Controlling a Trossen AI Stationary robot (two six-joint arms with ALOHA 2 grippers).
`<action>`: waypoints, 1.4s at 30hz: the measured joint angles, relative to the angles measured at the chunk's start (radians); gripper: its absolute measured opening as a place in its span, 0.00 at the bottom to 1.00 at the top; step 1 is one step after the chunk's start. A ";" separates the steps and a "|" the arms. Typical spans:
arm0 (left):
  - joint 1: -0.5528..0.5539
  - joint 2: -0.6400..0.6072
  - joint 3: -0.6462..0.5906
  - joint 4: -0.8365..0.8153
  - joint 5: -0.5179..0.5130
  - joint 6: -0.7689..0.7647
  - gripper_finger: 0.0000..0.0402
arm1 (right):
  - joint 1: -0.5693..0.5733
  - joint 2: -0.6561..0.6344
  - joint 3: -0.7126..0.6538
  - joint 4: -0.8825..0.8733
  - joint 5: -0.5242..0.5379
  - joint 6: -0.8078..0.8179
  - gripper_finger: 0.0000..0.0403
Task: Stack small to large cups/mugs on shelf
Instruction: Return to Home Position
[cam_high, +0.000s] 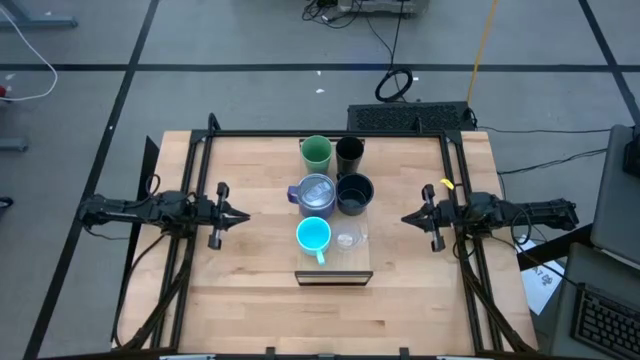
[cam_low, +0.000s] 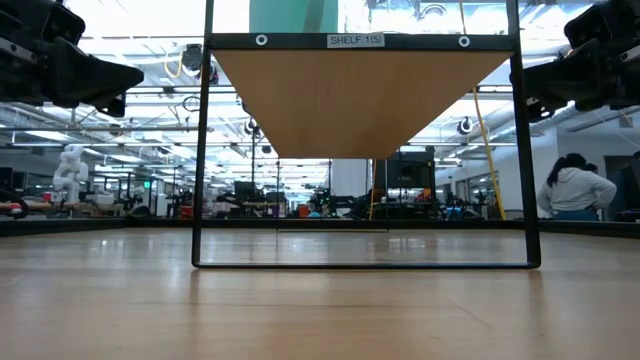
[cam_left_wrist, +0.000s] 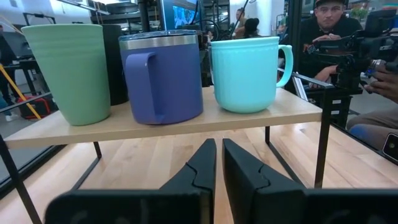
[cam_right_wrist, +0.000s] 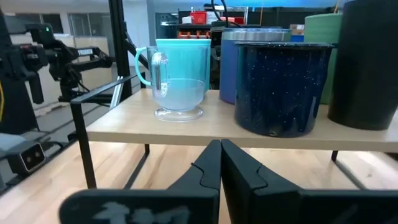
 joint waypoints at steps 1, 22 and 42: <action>0.000 0.000 0.000 0.000 0.000 0.000 0.08 | 0.000 0.000 0.000 0.000 0.000 0.015 0.00; 0.000 0.000 0.000 0.000 0.000 0.000 0.08 | 0.000 0.000 0.000 -0.001 0.001 0.000 0.00; 0.000 0.000 0.000 0.000 0.000 0.000 0.08 | 0.000 0.010 0.000 0.099 0.005 -0.001 0.00</action>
